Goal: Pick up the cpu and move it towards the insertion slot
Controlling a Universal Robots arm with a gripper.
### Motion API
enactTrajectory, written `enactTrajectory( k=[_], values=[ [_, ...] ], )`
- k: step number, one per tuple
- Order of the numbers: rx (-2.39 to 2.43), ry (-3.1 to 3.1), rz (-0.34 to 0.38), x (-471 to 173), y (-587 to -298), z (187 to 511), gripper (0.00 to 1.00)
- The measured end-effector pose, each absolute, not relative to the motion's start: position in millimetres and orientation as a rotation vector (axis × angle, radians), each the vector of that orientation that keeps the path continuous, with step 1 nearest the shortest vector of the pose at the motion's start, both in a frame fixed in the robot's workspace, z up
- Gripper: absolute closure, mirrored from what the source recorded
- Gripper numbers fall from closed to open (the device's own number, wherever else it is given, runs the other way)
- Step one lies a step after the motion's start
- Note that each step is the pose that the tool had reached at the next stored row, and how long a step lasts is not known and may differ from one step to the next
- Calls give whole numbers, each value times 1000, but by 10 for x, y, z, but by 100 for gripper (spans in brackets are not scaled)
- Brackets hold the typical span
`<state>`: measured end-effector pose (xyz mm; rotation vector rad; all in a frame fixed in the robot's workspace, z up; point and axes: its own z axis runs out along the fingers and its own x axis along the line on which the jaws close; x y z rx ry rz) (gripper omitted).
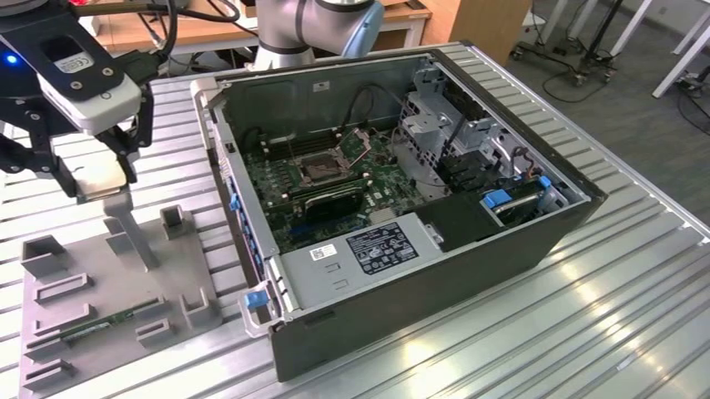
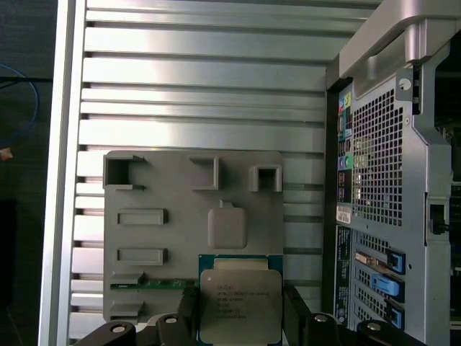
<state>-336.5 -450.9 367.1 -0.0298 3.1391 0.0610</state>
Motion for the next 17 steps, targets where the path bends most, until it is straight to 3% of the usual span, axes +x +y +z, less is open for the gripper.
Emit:
enactTrajectory(
  k=[17],
  values=[
    [-30,3139,61,-3078,-4509,3671,45]
  ],
)
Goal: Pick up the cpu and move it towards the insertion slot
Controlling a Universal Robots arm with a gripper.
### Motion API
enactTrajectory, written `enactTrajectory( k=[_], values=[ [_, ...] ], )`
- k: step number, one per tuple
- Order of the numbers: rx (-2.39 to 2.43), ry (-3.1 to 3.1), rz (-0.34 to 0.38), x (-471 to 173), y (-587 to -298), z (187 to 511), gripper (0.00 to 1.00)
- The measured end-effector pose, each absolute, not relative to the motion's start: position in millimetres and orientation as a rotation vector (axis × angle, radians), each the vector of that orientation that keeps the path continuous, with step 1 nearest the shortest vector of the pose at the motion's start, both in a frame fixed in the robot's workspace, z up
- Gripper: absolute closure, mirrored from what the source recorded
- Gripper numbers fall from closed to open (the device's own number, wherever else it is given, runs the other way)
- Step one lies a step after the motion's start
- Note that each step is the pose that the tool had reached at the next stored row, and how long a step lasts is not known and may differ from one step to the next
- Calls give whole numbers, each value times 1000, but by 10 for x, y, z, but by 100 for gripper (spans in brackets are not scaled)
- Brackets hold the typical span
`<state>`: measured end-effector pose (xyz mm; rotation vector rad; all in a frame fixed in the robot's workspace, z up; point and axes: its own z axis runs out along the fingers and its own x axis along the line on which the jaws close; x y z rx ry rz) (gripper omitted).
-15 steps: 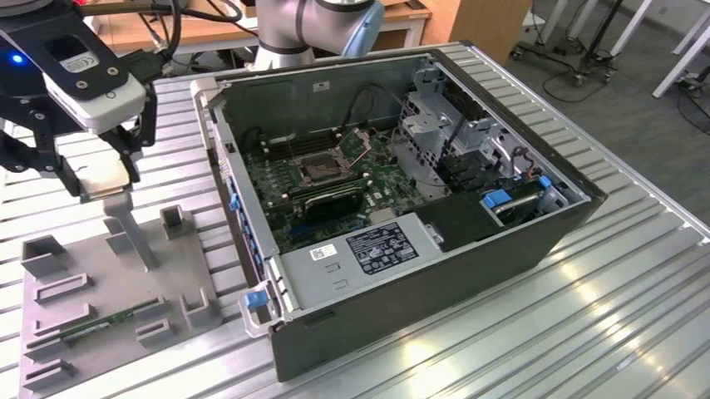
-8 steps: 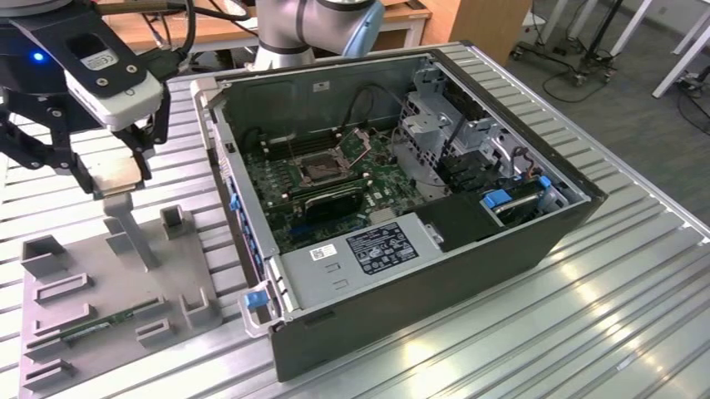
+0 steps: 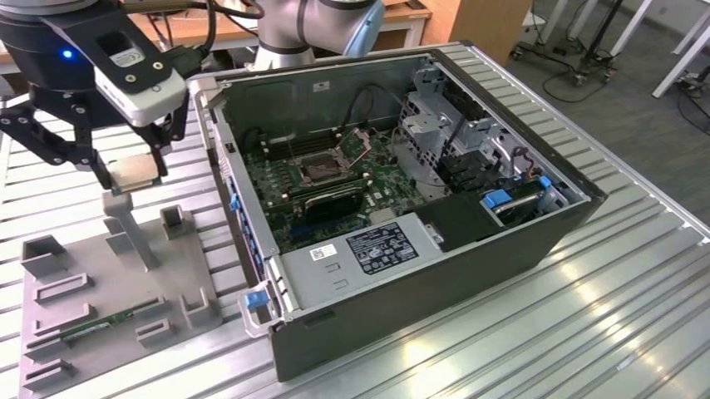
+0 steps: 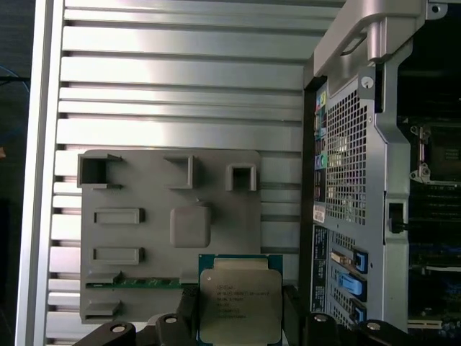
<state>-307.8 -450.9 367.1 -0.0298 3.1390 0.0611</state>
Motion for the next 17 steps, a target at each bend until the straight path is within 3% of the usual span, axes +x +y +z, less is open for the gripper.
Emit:
enactTrajectory(
  k=[17],
  values=[
    [-30,3139,61,-2755,-4509,3671,45]
  ],
)
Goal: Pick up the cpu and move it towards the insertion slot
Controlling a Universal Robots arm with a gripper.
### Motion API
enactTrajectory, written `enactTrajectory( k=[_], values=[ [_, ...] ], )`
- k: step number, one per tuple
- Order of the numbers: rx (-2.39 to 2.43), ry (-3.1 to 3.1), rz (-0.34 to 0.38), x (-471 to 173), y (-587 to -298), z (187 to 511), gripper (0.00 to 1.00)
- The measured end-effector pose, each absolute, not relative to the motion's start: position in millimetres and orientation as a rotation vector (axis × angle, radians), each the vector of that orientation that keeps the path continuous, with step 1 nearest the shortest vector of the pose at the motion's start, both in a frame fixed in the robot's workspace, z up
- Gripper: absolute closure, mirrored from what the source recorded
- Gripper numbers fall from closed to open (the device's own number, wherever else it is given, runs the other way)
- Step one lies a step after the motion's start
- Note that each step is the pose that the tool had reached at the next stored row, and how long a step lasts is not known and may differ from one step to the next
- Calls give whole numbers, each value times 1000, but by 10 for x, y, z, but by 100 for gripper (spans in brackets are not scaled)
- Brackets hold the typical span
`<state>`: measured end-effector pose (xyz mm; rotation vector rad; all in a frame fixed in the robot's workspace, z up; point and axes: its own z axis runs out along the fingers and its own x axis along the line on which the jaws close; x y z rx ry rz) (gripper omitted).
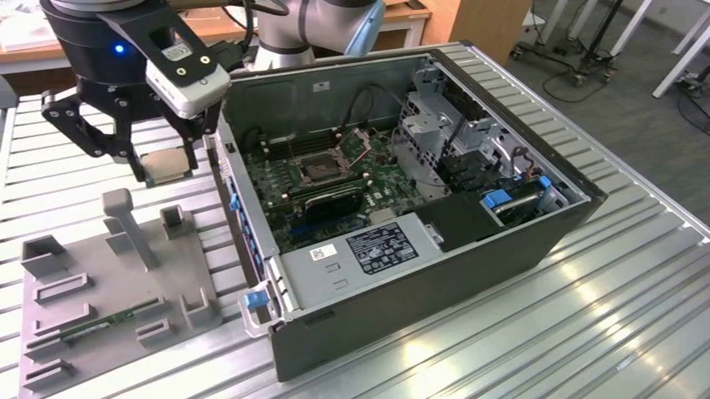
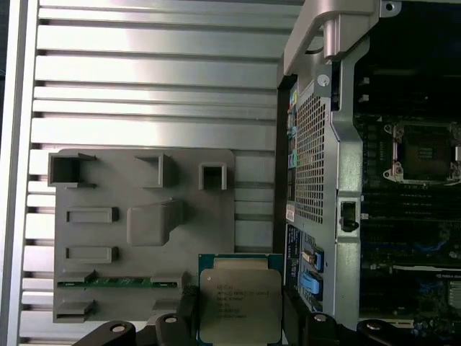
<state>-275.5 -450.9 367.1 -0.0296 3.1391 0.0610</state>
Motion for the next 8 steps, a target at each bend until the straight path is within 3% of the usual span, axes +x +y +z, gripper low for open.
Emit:
enactTrajectory(
  k=[8],
  values=[
    [-30,3139,61,-2602,-4509,3671,45]
  ],
)
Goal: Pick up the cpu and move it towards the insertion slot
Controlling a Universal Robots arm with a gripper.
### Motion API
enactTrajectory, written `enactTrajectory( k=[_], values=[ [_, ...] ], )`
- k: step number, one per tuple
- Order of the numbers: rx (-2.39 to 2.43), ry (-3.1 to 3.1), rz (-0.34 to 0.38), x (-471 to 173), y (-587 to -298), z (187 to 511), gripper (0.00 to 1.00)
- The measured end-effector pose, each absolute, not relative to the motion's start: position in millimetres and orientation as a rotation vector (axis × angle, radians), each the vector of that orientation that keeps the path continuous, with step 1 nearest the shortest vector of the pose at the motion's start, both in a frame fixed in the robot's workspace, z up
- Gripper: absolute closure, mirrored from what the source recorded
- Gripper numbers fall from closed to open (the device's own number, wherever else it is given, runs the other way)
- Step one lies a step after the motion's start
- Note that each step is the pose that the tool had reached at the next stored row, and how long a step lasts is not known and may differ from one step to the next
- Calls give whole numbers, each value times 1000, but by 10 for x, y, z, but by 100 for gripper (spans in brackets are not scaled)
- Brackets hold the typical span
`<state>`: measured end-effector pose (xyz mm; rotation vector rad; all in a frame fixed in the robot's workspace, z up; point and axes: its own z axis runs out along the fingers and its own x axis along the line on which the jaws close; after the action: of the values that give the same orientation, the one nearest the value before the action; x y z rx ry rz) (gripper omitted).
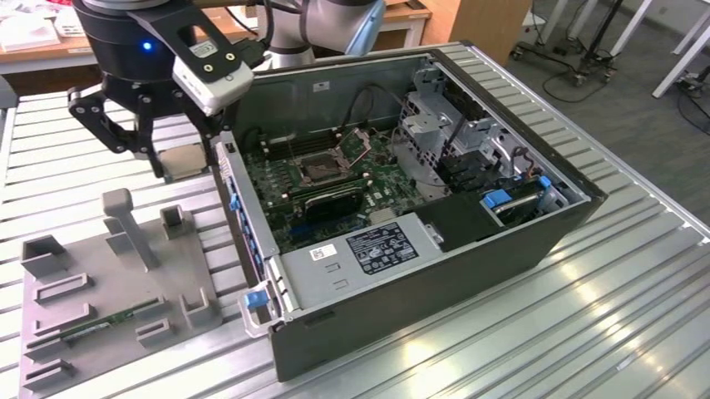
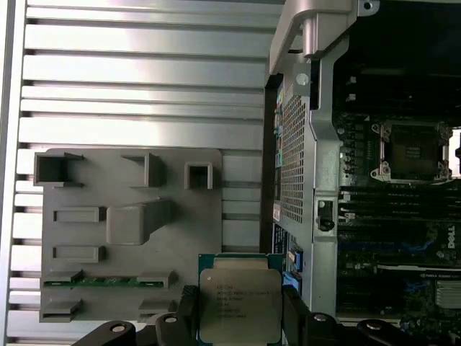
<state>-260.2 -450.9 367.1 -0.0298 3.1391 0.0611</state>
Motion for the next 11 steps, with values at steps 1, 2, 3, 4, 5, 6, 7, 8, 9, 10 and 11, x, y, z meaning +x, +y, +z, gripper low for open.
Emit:
enactTrajectory(
  k=[1,2,3,4,5,6,7,8,9,10,11],
  values=[
    [-30,3139,61,-2582,-4509,3671,45],
    [-30,3139,61,-2560,-4509,3671,45],
    [-30,3139,61,-2541,-4509,3671,45],
    [-30,3139,61,-2521,-4509,3671,45],
    [-30,3139,61,-2501,-4509,3671,45],
    [-30,3139,61,-2482,-4509,3671,45],
    [-30,3139,61,-2462,-4509,3671,45],
    [-30,3139,61,-2442,-4509,3671,45],
    [-30,3139,61,-2423,-4509,3670,45],
    [-30,3139,61,-2402,-4509,3670,45],
    [-30,3139,61,-2381,-4509,3671,45]
  ],
)
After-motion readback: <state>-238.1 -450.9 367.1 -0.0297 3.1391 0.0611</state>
